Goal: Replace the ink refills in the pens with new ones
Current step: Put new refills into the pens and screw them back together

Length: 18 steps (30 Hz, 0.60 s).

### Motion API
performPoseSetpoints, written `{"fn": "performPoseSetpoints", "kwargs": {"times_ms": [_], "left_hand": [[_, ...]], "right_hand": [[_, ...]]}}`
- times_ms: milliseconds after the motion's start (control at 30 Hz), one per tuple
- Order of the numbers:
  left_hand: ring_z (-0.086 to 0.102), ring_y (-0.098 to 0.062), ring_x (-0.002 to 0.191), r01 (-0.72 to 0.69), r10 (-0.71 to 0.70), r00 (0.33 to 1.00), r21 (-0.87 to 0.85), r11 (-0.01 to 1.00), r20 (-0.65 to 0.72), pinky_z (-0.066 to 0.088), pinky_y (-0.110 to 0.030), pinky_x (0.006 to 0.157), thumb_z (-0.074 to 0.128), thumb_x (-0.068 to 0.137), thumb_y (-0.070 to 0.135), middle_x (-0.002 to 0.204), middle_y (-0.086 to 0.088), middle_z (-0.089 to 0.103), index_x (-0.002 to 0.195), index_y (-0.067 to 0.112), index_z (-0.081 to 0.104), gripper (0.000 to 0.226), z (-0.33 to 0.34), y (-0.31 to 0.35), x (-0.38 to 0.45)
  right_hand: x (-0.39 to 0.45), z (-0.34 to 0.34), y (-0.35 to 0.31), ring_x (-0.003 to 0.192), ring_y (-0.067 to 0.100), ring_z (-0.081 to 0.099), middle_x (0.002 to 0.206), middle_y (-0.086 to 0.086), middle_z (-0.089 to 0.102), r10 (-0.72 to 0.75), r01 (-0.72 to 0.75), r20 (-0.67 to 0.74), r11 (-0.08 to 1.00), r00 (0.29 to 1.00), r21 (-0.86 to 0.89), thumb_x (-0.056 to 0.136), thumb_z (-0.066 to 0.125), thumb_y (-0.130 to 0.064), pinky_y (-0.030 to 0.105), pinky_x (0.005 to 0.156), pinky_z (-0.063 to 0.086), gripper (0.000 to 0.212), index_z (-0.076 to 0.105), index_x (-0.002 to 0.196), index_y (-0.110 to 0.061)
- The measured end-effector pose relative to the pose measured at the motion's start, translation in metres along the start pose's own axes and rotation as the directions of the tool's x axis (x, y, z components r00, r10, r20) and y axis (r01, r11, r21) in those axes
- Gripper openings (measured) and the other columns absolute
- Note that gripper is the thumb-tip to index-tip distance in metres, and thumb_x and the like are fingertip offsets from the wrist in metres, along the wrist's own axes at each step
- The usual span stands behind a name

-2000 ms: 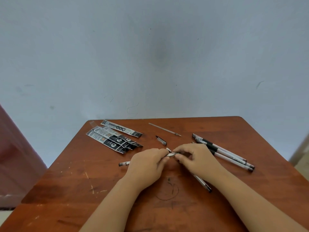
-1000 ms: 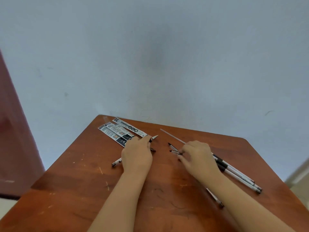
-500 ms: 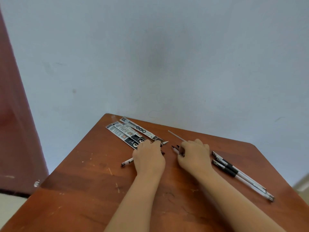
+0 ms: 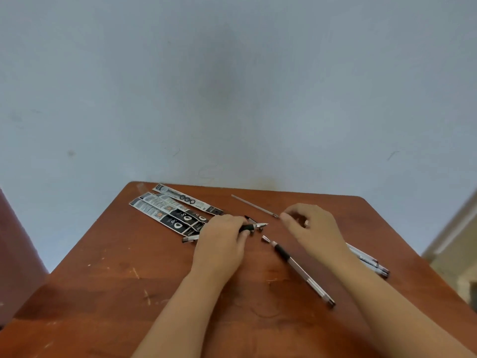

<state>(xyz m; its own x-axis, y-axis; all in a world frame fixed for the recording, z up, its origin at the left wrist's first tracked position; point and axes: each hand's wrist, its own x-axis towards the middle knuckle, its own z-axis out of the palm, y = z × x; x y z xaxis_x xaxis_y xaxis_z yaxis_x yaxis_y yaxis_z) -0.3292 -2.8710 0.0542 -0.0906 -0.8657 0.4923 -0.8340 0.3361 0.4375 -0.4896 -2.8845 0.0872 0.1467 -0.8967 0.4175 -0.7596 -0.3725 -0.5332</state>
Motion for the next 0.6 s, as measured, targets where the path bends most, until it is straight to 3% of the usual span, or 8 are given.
{"fn": "performPoseSetpoints", "kwargs": {"times_ms": [100, 200, 267, 467, 533, 600], "left_hand": [[0.064, -0.021, 0.071, -0.179, 0.179, 0.984, -0.016, 0.984, -0.004, 0.036, -0.022, 0.072, 0.051, 0.078, 0.024, 0.077, -0.002, 0.069, 0.084, 0.011, 0.069, 0.023, 0.009, 0.007, -0.002], [0.055, -0.011, 0.072, -0.255, 0.255, 0.966, -0.008, 0.967, -0.032, 0.035, -0.023, 0.074, 0.044, 0.077, 0.028, 0.075, -0.001, 0.07, 0.083, 0.011, 0.069, 0.032, 0.014, 0.009, -0.003], [0.051, -0.011, 0.076, -0.28, 0.28, 0.959, -0.002, 0.96, -0.04, 0.036, -0.022, 0.076, 0.044, 0.078, 0.028, 0.076, -0.002, 0.07, 0.084, 0.009, 0.069, 0.032, 0.013, 0.011, -0.004], [0.048, -0.013, 0.085, -0.312, 0.312, 0.95, 0.0, 0.95, -0.026, 0.036, -0.022, 0.079, 0.045, 0.078, 0.03, 0.079, -0.005, 0.071, 0.087, 0.007, 0.07, 0.035, 0.016, 0.014, -0.005], [0.048, -0.013, 0.086, -0.308, 0.308, 0.951, -0.011, 0.951, -0.008, 0.036, -0.022, 0.08, 0.046, 0.078, 0.031, 0.08, -0.005, 0.072, 0.087, 0.007, 0.07, 0.036, 0.017, 0.013, -0.006], [0.05, -0.013, 0.084, -0.308, 0.308, 0.951, -0.006, 0.951, 0.007, 0.036, -0.022, 0.08, 0.046, 0.079, 0.031, 0.081, -0.005, 0.072, 0.087, 0.007, 0.07, 0.035, 0.018, 0.013, -0.007]], "right_hand": [[-0.011, -0.006, 0.007, 0.071, 0.001, 0.046, 0.073, -0.011, 0.056, 0.002, -0.007, 0.061, 0.997, 0.998, 0.079, 0.089, 0.048, -0.026, 0.01, 0.061, 0.032, 0.019, 0.063, 0.079, -0.02], [-0.02, -0.004, 0.011, 0.052, 0.003, 0.039, 0.051, -0.008, 0.037, -0.046, 0.037, 0.122, 0.997, 0.992, 0.072, 0.092, 0.039, -0.028, 0.012, 0.055, 0.031, 0.043, 0.039, 0.05, -0.021], [-0.022, -0.005, 0.011, 0.047, 0.008, 0.035, 0.048, -0.005, 0.032, -0.043, 0.036, 0.14, 0.998, 0.989, 0.058, 0.093, 0.037, -0.027, 0.012, 0.056, 0.032, 0.046, 0.032, 0.048, -0.018], [-0.02, -0.012, 0.016, 0.047, 0.008, 0.036, 0.05, -0.004, 0.04, 0.007, -0.037, 0.287, 0.994, 0.958, 0.101, 0.092, 0.041, -0.03, 0.016, 0.049, 0.032, 0.045, 0.047, 0.051, -0.014], [-0.02, -0.012, 0.017, 0.053, 0.013, 0.041, 0.059, 0.004, 0.049, 0.006, -0.037, 0.33, 0.995, 0.944, 0.088, 0.092, 0.041, -0.031, 0.018, 0.049, 0.03, 0.043, 0.058, 0.065, -0.001], [-0.02, -0.014, 0.019, 0.054, 0.014, 0.042, 0.061, 0.004, 0.051, 0.01, -0.046, 0.362, 0.995, 0.932, 0.09, 0.092, 0.041, -0.031, 0.017, 0.049, 0.032, 0.042, 0.059, 0.071, 0.001]]}}
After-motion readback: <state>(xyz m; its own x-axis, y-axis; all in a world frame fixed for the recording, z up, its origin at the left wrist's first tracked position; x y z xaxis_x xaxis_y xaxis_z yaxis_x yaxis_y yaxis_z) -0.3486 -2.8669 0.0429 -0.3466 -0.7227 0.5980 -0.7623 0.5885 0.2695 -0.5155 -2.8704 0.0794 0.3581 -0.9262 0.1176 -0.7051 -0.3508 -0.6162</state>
